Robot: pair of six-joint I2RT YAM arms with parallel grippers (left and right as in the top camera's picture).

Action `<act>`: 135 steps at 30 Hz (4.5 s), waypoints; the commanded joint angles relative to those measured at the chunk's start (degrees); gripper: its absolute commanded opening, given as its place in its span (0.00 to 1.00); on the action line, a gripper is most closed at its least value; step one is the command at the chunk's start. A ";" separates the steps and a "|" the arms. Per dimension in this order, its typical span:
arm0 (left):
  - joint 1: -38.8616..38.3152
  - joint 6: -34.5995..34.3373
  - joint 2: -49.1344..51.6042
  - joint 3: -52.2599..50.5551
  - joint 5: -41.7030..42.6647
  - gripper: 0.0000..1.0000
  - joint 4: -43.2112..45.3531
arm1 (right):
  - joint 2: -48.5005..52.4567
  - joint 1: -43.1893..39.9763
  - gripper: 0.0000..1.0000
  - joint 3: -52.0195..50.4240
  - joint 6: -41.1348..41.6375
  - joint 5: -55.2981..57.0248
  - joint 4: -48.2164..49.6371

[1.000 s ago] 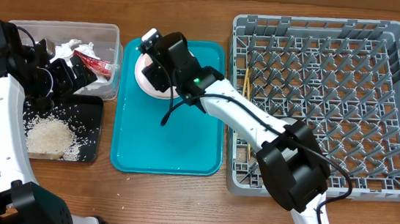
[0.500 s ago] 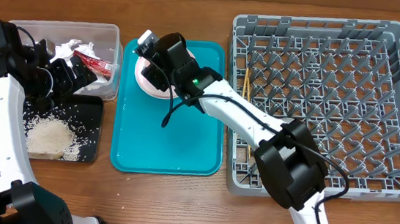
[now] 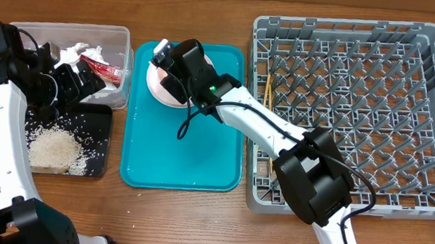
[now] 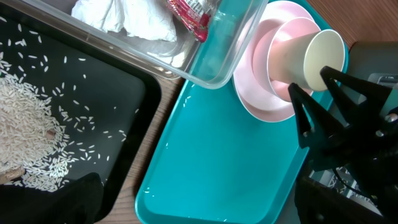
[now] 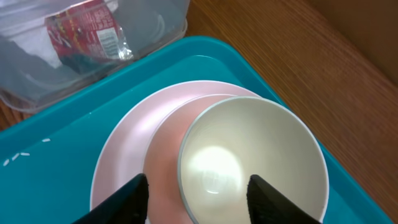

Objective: Sort waste into correct bins and load items into the dishwasher
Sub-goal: 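Move the right gripper to the white paper cup and grasp it, then carry the paper cup with the right gripper and place it in the rack's back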

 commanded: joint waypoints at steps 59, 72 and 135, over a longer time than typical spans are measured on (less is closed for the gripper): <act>-0.35 0.63 -1.07 1.18 0.00 1.00 0.07 | -12.87 -42.29 0.04 0.94 49.70 -75.71 4.07; -0.35 0.63 -1.09 1.18 0.00 1.00 0.07 | 1.66 -43.32 0.04 0.92 53.42 -79.21 7.78; -0.39 0.63 -1.09 1.18 0.00 1.00 0.07 | -0.81 -53.81 0.29 0.44 40.26 -61.75 -20.68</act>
